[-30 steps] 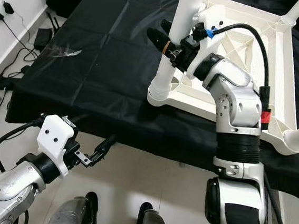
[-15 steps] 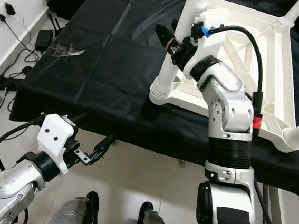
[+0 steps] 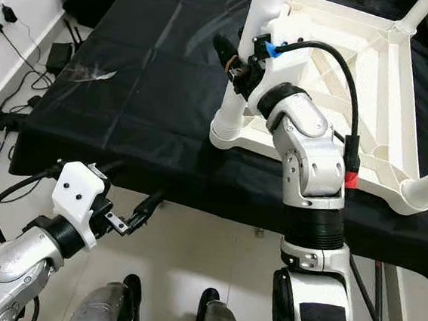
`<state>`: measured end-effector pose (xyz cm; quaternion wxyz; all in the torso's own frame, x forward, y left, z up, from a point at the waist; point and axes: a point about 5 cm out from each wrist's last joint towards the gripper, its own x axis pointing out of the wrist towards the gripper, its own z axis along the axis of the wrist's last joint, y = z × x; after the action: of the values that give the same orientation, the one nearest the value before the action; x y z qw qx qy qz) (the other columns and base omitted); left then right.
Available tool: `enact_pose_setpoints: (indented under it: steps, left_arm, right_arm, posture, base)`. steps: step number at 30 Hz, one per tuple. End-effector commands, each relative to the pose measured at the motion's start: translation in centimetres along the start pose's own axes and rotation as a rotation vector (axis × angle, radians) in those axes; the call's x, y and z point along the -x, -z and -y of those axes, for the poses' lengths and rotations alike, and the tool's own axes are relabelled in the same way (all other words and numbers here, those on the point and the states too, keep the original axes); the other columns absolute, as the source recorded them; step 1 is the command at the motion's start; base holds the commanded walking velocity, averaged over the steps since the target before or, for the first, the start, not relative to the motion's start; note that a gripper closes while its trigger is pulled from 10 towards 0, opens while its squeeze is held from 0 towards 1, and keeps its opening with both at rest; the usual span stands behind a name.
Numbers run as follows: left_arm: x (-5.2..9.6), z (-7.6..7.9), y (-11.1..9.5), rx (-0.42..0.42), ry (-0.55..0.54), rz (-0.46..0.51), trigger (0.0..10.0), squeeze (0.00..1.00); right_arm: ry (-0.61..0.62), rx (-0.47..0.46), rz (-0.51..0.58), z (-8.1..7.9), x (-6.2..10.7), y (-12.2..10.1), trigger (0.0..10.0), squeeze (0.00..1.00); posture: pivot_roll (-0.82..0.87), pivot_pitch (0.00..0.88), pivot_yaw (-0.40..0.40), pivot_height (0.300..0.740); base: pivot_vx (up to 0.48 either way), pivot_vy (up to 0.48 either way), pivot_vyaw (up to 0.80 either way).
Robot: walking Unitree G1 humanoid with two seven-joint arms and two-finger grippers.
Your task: Building children table
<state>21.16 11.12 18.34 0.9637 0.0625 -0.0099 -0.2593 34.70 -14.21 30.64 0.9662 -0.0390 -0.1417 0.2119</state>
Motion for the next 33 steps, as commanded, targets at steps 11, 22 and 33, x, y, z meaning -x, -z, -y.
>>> enact_pose_setpoints:
  steps: [11, 22, 33]
  left_arm:
    - [0.16, -0.28, 0.50, -0.006, 0.002, -0.024, 10.0, 0.00]
    - [0.05, -0.57, 0.37, -0.015, -0.006, -0.019, 10.0, 0.00]
    - [-0.05, -0.67, 0.32, -0.015, -0.009, -0.016, 10.0, 0.00]
  right_arm:
    - [0.254, -0.056, -0.252, 1.23, 0.91, 5.65, 10.0, 0.00]
    - [0.314, -0.023, -0.237, 0.70, 0.85, 5.64, 10.0, 0.00]
    - [0.506, -0.025, -0.254, 0.64, 0.90, 6.22, 10.0, 0.00]
  posture:
    - [0.17, 0.344, -0.036, 0.740]
    - [0.17, 0.347, -0.037, 0.740]
    - [0.17, 0.352, -0.040, 0.740]
  base:
    - [0.000, 0.000, 0.00]
    - [0.000, 0.000, 0.00]
    - [0.000, 0.000, 0.00]
